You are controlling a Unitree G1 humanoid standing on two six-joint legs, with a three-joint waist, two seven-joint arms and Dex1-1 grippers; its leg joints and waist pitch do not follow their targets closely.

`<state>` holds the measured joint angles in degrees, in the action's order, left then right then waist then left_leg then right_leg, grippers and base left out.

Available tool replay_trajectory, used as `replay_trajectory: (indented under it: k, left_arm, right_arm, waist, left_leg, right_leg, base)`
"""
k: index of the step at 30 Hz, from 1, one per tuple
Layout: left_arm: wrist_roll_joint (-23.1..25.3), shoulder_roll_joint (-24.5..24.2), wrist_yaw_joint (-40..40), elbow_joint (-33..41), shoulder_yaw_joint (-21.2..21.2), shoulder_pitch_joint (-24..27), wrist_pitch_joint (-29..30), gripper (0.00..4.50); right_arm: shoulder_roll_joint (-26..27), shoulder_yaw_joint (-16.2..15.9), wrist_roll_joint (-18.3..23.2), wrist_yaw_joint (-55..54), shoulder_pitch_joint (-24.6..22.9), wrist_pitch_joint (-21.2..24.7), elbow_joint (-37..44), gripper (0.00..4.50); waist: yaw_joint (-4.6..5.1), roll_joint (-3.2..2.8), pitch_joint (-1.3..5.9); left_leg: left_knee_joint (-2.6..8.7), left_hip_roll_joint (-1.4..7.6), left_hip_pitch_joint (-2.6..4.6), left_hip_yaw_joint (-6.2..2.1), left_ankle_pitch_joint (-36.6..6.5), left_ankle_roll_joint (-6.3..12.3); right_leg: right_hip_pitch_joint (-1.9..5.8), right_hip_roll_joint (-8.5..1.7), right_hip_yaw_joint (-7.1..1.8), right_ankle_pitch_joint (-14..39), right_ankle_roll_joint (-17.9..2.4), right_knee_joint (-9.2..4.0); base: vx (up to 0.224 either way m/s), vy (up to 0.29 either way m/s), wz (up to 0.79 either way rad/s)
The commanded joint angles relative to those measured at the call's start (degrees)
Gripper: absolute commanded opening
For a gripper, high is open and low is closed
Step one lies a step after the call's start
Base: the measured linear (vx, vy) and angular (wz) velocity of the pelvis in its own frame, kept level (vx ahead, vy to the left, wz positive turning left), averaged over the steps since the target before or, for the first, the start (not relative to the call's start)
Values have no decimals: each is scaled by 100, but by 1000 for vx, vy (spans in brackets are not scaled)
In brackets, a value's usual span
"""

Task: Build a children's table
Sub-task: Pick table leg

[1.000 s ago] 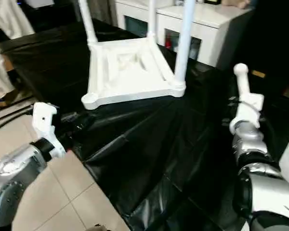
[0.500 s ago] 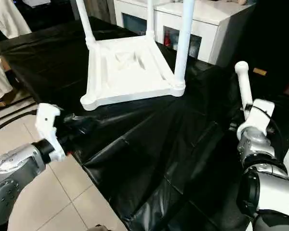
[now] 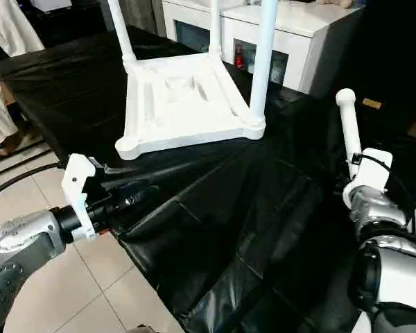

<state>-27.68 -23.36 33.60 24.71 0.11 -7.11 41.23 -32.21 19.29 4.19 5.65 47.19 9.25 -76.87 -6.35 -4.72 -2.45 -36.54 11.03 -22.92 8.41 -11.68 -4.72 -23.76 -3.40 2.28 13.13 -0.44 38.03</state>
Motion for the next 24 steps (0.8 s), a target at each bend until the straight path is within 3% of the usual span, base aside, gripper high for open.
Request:
replay_trajectory:
  k: [1, 9, 16, 24]
  left_arm:
    - [27, -55, 42, -53, 59, -71, -49, 125]
    - [62, -44, -3, -169, 43, -107, -216, 125]
    - [82, -33, -1, -228, 35, -123, -289, 125]
    - [95, 16, -18, -347, 12, -192, -412, 125]
  right_arm:
    - [3, -82, -40, 91, 26, 230, -71, 265]
    - [41, -80, -57, 454, 47, 263, -46, 203]
    - [99, -171, -94, 985, 77, 198, -23, 140]
    - [166, -351, -208, 1632, 48, -205, 38, 123]
  waist:
    - [6, 114, 333]
    - [3, 133, 333]
    - [62, 144, 322]
    - [102, 123, 330]
  left_leg:
    - [395, 52, 48, 61, -897, 176]
    - [392, 62, 44, 66, -816, 225]
    - [400, 64, 29, 66, -873, 244]
    - [391, 83, 44, 69, -829, 337]
  right_leg:
    - [299, -279, -153, 597, -1255, -516]
    - [299, -289, -154, 574, -1290, -519]
    - [311, -297, -150, 722, -1318, -532]
    - [302, -300, -149, 634, -1467, -531]
  base:
    - [0, 0, 0]
    - [0, 0, 0]
    - [0, 0, 0]
    - [0, 0, 0]
